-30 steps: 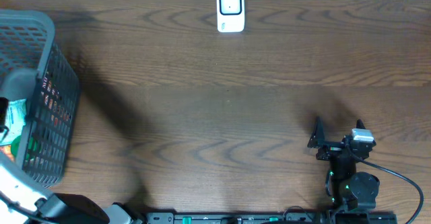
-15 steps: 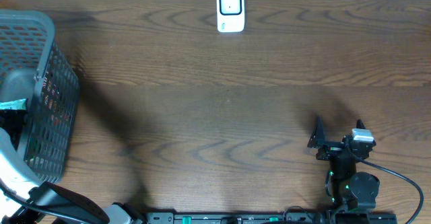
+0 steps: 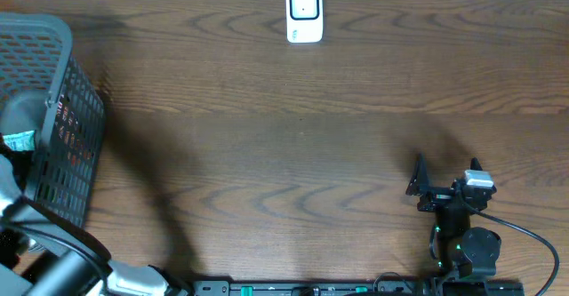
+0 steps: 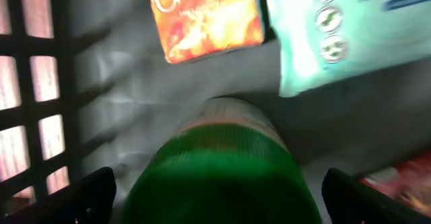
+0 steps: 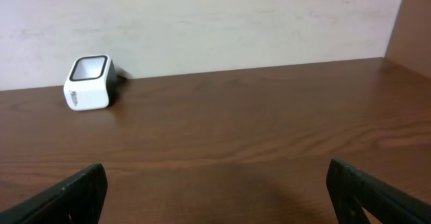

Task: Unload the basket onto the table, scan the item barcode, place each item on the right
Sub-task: 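Reach the left gripper into the basket toward the green-capped jar, then lift the green-capped jar with the left gripper and place it mid-table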

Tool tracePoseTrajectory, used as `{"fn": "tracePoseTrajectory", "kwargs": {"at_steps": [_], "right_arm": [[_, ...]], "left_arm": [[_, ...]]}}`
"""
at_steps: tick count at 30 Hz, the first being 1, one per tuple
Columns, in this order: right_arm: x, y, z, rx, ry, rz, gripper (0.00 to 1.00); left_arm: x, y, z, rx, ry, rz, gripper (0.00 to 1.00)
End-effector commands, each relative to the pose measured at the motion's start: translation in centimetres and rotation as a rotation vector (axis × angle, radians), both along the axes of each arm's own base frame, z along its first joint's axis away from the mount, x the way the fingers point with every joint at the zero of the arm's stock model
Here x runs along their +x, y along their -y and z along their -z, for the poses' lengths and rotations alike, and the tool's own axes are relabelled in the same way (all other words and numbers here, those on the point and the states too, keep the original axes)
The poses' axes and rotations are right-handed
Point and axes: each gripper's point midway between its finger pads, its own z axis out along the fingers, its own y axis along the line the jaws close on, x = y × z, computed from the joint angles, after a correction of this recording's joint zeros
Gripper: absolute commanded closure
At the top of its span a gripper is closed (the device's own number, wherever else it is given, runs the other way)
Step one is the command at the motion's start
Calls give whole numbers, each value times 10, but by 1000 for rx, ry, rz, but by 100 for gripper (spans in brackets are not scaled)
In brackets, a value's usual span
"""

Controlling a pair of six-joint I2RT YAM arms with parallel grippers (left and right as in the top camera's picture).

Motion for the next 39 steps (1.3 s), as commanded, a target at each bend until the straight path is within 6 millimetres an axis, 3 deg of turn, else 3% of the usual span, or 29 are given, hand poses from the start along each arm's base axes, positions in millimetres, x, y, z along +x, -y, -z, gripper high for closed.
{"fn": "tracePoseTrajectory", "kwargs": {"at_steps": [1,3,6,27,29,31,39], "right_arm": [[0,-2,1,-12,0,-9,1],[0,-2,1,-12,0,-9,1],[0,-2,1,-12,0,-9,1],[0,-2,0,-12,0,-9,1],[0,-2,1,-12,0,-9,1],[0,-2,1,-13,0,-9,1],[0,-2,1,-12,0,-8,1]], "left_arm": [[-5,2,20,-41,-48,1,2],[-5,2,24,-49,-56,1,0],[-4,0,24,-42,-51,1,9],[-3,-2,25,-32,-51,4,8],[-4,-2,25,-33,-52,4,1],[-4,-2,26,-34,-53,4,2],[-3,-2,36,-48,-65,4,2]]}}
